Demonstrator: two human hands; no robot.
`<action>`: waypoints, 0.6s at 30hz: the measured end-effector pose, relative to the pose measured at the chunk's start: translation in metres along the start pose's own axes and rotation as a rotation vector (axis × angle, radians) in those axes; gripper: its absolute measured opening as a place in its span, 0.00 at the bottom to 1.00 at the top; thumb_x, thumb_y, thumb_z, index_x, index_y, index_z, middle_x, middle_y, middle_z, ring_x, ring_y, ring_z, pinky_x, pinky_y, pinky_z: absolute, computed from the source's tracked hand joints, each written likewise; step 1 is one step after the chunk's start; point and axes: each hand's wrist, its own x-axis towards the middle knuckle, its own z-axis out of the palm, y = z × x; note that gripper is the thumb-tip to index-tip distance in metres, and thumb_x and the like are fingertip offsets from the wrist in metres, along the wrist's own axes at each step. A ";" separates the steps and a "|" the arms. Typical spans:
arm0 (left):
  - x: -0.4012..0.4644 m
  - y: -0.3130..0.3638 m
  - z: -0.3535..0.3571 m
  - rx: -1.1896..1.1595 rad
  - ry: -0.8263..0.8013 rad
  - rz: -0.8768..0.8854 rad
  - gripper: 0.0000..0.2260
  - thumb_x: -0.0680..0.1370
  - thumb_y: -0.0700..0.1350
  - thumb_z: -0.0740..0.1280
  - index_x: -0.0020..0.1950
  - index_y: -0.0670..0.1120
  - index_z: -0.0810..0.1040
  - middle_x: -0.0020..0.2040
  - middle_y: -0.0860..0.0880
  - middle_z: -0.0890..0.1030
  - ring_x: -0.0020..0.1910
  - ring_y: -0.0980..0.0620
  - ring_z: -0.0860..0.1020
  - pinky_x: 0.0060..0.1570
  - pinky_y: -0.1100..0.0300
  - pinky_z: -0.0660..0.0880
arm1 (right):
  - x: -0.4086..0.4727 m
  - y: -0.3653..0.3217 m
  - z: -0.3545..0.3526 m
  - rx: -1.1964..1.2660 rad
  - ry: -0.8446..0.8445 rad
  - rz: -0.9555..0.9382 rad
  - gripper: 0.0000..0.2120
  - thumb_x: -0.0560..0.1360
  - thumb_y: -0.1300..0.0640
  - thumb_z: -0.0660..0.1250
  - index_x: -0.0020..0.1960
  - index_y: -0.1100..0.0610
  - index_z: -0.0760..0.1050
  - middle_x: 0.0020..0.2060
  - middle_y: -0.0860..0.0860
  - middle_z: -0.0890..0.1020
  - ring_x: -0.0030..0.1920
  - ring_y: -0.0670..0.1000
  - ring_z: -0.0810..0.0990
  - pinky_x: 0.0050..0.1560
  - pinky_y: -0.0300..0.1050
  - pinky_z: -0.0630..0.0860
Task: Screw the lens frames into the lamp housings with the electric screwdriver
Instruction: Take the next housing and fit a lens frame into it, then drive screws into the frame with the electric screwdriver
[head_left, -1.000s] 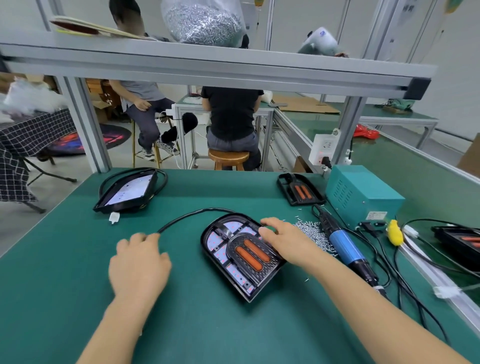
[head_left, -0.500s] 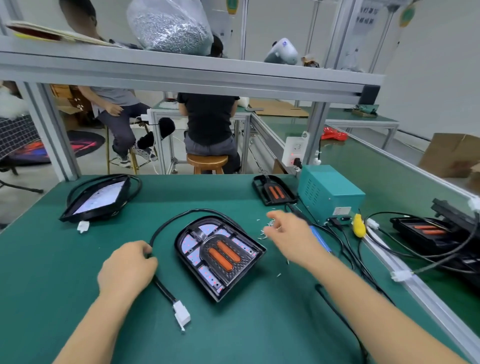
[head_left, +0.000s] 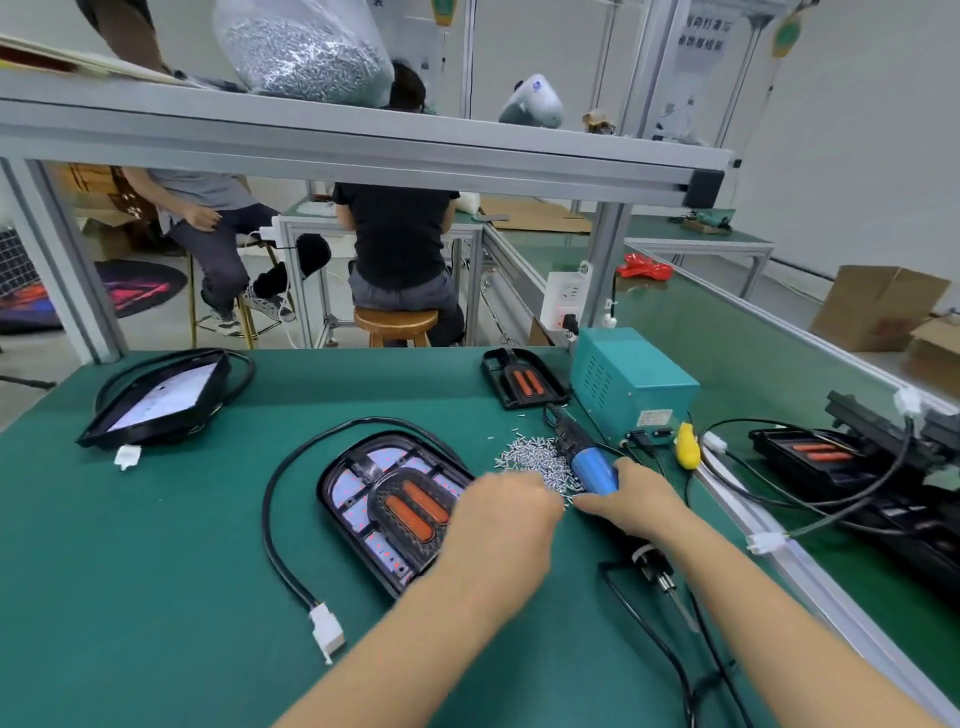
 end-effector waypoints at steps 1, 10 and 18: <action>0.002 0.010 0.007 0.038 -0.087 -0.014 0.09 0.77 0.38 0.60 0.52 0.44 0.78 0.50 0.45 0.77 0.51 0.41 0.76 0.43 0.53 0.67 | 0.002 0.001 0.002 0.024 0.007 0.004 0.24 0.72 0.41 0.70 0.52 0.57 0.65 0.46 0.52 0.74 0.44 0.54 0.73 0.36 0.46 0.65; -0.007 0.019 0.047 -0.038 -0.180 -0.390 0.08 0.80 0.45 0.61 0.58 0.45 0.72 0.59 0.46 0.72 0.56 0.44 0.78 0.49 0.54 0.71 | 0.009 0.011 0.002 0.279 0.028 0.032 0.19 0.70 0.47 0.74 0.48 0.58 0.69 0.40 0.52 0.74 0.35 0.50 0.72 0.31 0.43 0.65; -0.007 0.016 0.055 -0.108 -0.101 -0.473 0.09 0.81 0.48 0.59 0.55 0.48 0.77 0.57 0.50 0.73 0.53 0.46 0.79 0.47 0.56 0.70 | -0.006 0.022 -0.036 1.224 -0.107 0.128 0.09 0.69 0.63 0.71 0.45 0.60 0.72 0.32 0.54 0.73 0.29 0.51 0.71 0.31 0.41 0.70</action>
